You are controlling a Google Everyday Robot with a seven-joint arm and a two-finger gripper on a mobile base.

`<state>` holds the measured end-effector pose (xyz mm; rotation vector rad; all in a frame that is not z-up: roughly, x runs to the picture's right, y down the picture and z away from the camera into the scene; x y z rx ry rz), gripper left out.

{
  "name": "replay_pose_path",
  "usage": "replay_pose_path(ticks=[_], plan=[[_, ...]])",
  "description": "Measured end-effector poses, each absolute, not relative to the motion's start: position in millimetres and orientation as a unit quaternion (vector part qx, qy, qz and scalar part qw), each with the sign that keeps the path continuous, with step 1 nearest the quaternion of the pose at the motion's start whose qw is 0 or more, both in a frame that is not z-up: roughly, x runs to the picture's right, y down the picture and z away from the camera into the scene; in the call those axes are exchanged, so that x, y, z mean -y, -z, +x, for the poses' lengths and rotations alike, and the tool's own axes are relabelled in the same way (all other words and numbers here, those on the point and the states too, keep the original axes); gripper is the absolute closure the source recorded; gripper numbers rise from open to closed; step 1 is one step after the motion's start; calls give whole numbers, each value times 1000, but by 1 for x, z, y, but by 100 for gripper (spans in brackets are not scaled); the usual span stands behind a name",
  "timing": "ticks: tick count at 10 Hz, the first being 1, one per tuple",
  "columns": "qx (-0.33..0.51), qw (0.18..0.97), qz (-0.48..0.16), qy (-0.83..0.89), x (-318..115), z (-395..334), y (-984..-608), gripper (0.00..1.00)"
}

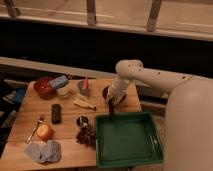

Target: Wipe purple bowl with brush

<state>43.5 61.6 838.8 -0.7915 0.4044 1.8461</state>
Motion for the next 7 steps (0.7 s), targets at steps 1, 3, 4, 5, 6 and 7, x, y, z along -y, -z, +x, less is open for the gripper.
replay_pose_path(ticks=[1, 3, 4, 5, 6, 7], plan=[[-161, 523, -337, -766, -57, 31, -845, 100], [-152, 530, -350, -757, -50, -5, -857, 100], [-151, 532, -356, -753, -48, -25, -859, 100], [-154, 533, -359, -751, -50, -39, -860, 100], [-158, 532, -359, -750, -53, -46, -859, 100], [-163, 531, -357, -751, -55, -48, -857, 100]])
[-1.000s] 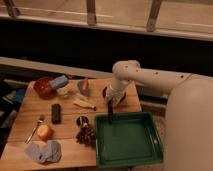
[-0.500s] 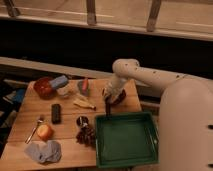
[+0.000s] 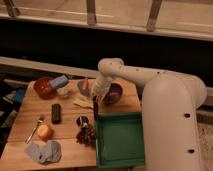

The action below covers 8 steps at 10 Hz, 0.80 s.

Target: Wipe purple bowl with brush

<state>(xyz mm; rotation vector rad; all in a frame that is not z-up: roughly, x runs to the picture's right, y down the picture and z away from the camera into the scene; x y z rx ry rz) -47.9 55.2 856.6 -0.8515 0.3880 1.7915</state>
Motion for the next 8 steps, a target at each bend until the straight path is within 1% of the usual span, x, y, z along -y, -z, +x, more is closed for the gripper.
replay_pose_path(ticks=[2, 5, 8], plan=[[-173, 530, -347, -754, -60, -37, -851, 100], [-178, 534, -338, -754, -60, 9, -849, 100], [-163, 547, -349, -744, -55, 5, -855, 100]])
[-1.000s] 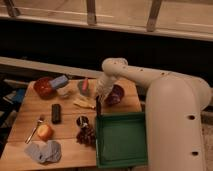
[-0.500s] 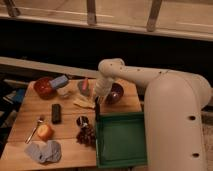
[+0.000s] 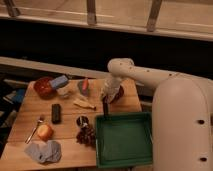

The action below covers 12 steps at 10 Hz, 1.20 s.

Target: Wipe purple bowl with brush

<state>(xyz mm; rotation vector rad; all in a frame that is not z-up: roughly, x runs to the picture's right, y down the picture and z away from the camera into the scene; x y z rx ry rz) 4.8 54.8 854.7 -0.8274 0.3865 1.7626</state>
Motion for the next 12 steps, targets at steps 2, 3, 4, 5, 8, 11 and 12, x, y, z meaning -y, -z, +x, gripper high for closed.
replay_pose_path(ticks=[2, 3, 4, 5, 8, 11, 12], plan=[[-155, 556, -361, -733, -51, -23, -859, 100], [-154, 560, -363, -729, -49, -43, -860, 100], [-155, 560, -365, -728, -48, -53, -860, 100], [-155, 558, -364, -730, -47, -59, -859, 100], [-155, 557, -362, -731, -47, -56, -859, 100], [-155, 558, -363, -730, -47, -58, -859, 100], [-155, 557, -363, -731, -47, -58, -859, 100]])
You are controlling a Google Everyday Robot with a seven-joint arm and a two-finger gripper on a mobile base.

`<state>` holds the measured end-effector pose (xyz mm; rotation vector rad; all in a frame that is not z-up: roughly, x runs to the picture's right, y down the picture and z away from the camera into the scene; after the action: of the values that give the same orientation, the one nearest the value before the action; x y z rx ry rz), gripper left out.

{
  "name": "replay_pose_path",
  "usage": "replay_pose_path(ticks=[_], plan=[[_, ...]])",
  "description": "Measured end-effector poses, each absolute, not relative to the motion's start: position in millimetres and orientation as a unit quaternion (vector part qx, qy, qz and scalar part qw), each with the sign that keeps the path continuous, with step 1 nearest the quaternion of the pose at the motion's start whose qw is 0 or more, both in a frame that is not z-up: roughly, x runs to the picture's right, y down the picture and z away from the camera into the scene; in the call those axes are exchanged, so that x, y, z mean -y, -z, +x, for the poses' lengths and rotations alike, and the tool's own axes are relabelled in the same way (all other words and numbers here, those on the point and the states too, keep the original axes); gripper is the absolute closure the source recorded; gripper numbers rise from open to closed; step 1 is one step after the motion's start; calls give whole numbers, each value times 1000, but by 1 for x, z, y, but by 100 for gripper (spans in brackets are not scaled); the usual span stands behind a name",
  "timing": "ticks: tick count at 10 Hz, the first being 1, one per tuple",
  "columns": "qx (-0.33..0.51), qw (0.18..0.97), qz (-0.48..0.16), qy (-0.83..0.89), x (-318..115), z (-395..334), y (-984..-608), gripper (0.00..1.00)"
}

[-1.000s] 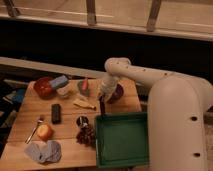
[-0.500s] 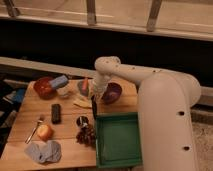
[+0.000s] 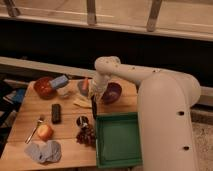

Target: Wipe purple bowl with brush

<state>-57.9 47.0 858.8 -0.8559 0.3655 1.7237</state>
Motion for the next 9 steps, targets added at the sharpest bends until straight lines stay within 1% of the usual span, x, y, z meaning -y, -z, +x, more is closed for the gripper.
replay_pose_path(ticks=[3, 7, 9], plan=[[-159, 558, -357, -732, -46, -55, -858, 100], [-220, 552, -299, -747, -33, -21, -844, 100], [-228, 544, -292, -753, -23, -13, -849, 100]])
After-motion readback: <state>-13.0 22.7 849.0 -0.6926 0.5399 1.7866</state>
